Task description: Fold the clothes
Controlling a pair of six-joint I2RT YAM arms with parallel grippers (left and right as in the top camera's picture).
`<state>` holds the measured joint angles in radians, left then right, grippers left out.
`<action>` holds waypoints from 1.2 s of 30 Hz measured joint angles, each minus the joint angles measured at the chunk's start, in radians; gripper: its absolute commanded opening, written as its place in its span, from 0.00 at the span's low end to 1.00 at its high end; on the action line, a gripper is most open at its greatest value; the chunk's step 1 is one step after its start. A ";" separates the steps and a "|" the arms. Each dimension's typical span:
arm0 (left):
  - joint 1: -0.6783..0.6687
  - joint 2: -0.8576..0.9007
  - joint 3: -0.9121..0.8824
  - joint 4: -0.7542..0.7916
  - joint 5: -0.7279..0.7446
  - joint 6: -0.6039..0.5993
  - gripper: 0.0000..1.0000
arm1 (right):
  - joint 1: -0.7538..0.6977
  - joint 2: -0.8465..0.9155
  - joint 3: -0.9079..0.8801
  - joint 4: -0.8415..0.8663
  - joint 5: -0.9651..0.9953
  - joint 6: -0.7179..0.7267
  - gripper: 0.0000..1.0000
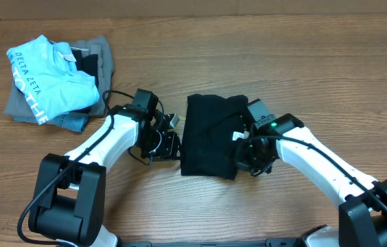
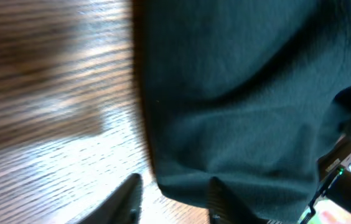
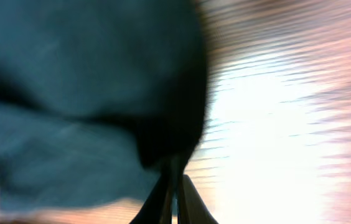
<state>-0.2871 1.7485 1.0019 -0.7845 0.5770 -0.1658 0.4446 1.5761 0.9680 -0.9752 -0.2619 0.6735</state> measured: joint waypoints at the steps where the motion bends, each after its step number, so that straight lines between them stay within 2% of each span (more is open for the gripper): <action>1: -0.010 0.000 0.000 -0.002 0.000 0.003 0.49 | -0.015 0.000 0.000 -0.009 0.019 0.003 0.22; 2: -0.023 0.000 0.000 0.000 0.000 0.008 0.50 | -0.026 0.000 0.000 -0.011 0.031 0.002 0.31; 3: -0.041 0.000 0.000 0.005 0.001 0.010 0.50 | -0.035 0.000 0.000 -0.011 0.034 -0.002 0.34; 8: -0.142 0.000 0.000 0.051 -0.014 -0.006 0.49 | -0.046 -0.001 0.000 -0.024 0.033 -0.043 0.35; 13: -0.167 0.000 0.000 0.044 -0.032 -0.036 0.52 | -0.045 -0.056 0.000 -0.028 0.034 -0.070 0.34; 17: -0.168 0.000 0.000 0.046 -0.079 -0.046 0.45 | -0.045 -0.110 0.000 -0.029 0.030 -0.087 0.26; 20: -0.168 0.000 0.000 0.088 -0.109 -0.054 0.30 | -0.045 -0.113 0.000 -0.015 -0.007 -0.095 0.21; 22: -0.168 0.000 -0.002 0.105 -0.121 -0.065 0.25 | -0.040 -0.113 0.000 0.011 -0.032 -0.097 0.20; 27: -0.168 0.000 -0.003 0.100 -0.146 -0.072 0.24 | -0.016 -0.092 -0.037 0.099 -0.065 -0.098 0.19; 29: -0.168 0.000 -0.003 0.079 -0.160 -0.072 0.28 | -0.016 -0.063 -0.081 0.139 -0.071 -0.097 0.19; 33: -0.157 0.000 -0.003 0.040 -0.173 -0.072 0.33 | -0.017 -0.031 -0.119 0.123 -0.040 -0.073 0.11; 36: -0.143 0.000 0.001 -0.022 -0.179 -0.072 0.34 | -0.026 -0.026 -0.119 0.084 0.040 -0.032 0.09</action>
<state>-0.4297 1.7485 1.0031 -0.8062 0.3985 -0.2375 0.4183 1.5497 0.8486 -0.8913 -0.2222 0.6415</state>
